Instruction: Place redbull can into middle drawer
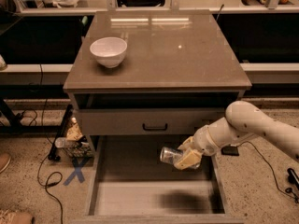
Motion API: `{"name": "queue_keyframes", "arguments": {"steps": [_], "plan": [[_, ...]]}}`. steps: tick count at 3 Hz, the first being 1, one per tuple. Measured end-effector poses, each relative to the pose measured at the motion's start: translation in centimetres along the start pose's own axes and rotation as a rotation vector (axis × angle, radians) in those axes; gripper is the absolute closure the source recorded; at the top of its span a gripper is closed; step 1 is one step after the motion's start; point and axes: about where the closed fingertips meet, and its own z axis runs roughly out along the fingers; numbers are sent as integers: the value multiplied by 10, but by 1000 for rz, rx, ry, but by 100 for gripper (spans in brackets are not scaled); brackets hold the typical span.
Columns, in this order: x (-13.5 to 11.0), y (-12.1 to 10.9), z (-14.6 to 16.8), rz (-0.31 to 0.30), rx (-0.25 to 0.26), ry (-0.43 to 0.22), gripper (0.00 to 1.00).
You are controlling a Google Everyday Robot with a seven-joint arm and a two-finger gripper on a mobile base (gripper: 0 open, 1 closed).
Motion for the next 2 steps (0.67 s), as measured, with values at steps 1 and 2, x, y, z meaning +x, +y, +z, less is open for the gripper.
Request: {"name": "queue_keyframes", "arguments": {"steps": [1, 2], "plan": [[0, 0, 0, 0, 0, 0, 100], [14, 2, 18, -16, 4, 12, 100]]}}
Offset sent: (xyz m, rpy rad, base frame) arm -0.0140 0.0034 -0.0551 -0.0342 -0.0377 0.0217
